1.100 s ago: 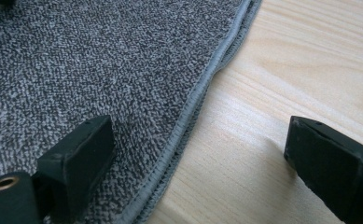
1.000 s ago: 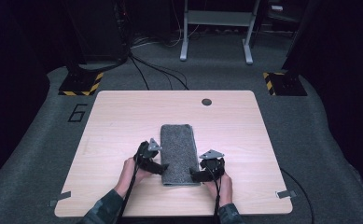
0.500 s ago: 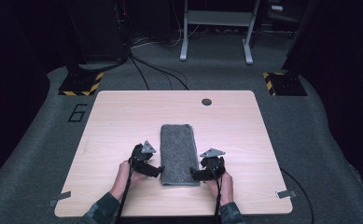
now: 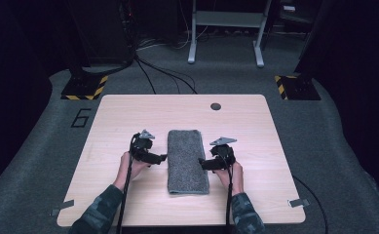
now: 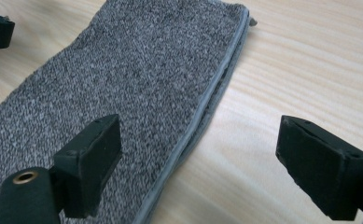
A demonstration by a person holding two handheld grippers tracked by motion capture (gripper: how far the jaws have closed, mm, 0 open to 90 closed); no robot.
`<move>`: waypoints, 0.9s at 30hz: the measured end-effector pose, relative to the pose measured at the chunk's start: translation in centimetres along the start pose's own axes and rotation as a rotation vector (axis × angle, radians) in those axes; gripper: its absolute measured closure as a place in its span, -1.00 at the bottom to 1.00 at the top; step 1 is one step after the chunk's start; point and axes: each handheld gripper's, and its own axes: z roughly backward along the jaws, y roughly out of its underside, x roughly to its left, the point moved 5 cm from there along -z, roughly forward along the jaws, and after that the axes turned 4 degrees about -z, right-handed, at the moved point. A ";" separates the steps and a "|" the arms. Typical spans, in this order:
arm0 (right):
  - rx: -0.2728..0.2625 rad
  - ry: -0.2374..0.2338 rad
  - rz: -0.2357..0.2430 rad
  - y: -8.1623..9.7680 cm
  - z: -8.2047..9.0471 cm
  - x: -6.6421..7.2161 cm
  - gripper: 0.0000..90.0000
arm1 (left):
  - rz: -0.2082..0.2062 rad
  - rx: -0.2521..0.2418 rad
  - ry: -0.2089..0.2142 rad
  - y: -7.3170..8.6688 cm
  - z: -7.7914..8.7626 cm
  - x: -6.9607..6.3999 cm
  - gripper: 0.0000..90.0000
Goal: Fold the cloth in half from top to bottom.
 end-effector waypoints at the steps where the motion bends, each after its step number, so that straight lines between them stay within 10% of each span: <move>1: -0.006 -0.003 0.005 -0.2 -0.1 -0.1 -0.69 | -0.003 -0.008 -0.008 -0.2 -0.2 0.1 -0.74; 18: 0.013 0.030 0.008 -3.8 -3.4 -1.6 -0.53 | 0.069 0.020 -0.112 -3.5 -3.8 3.7 -0.65; 27: -0.017 0.065 -0.072 -6.3 -5.5 -3.2 -0.31 | 0.086 0.039 -0.172 -4.2 -5.0 5.0 -0.62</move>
